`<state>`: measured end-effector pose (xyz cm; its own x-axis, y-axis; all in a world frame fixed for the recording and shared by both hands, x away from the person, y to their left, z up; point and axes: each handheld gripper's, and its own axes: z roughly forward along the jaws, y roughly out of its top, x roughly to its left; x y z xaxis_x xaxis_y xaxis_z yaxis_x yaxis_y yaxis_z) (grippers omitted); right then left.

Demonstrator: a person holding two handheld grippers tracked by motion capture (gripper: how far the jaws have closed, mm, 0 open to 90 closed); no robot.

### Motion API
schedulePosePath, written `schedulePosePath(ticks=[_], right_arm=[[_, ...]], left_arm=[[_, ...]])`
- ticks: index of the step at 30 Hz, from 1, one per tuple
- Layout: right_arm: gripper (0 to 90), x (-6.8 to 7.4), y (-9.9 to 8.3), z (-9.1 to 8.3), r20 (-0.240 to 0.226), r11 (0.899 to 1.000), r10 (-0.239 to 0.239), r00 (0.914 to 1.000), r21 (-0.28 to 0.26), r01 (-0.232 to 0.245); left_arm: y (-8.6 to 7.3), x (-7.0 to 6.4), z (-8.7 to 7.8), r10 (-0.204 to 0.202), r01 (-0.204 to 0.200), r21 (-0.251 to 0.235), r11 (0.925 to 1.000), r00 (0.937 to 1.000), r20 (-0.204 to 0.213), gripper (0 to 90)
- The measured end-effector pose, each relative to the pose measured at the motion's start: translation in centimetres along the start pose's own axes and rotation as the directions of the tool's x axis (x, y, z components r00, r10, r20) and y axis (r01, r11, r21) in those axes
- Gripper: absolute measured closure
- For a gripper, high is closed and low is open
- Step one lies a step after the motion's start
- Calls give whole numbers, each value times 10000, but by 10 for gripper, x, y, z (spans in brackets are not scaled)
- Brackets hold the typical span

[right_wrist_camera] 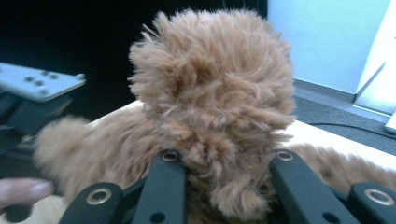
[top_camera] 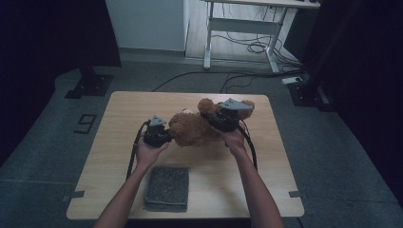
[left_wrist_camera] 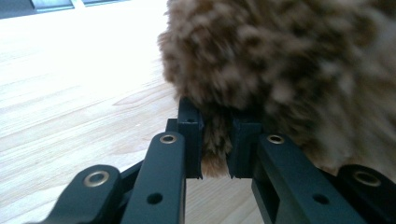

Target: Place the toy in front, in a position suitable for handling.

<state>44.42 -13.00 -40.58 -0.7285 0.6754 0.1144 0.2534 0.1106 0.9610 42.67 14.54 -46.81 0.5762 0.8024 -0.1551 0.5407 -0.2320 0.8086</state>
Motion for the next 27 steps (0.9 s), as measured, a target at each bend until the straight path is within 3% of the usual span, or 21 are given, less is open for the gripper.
schedulePosePath(ticks=[4, 7, 10, 13, 16, 27], right_arm=[[764, 12, -7, 5, -274, 10000, 31, 9996, 92, -28], [763, 15, -16, 12, -293, 9992, 17, 9996, 395, -6], [760, 11, -31, 24, -154, 9935, 285, 9995, 1109, -266], [755, 5, -45, 31, -120, 9877, 528, 9985, 1481, -505], [752, 3, -52, 32, -350, 9871, 1022, 9941, 1274, -970], [722, 9, -58, 32, -600, 9845, 753, 9954, 1633, -646]], left_arm=[[-3, 11, 8, -308, 306, 246, 9992, 9995, 58, 792], [-8, 17, 14, -317, 323, 583, 9978, 9994, -106, 792], [-16, 24, 17, -375, 394, 829, 9958, 9990, -241, 791], [-20, 28, 17, -473, 497, 893, 9948, 9985, -288, 788], [-22, 30, 18, -488, 514, 1019, 9935, 9984, -286, 788], [-29, 29, 20, -522, 582, 1402, 9884, 9976, -459, 767]])
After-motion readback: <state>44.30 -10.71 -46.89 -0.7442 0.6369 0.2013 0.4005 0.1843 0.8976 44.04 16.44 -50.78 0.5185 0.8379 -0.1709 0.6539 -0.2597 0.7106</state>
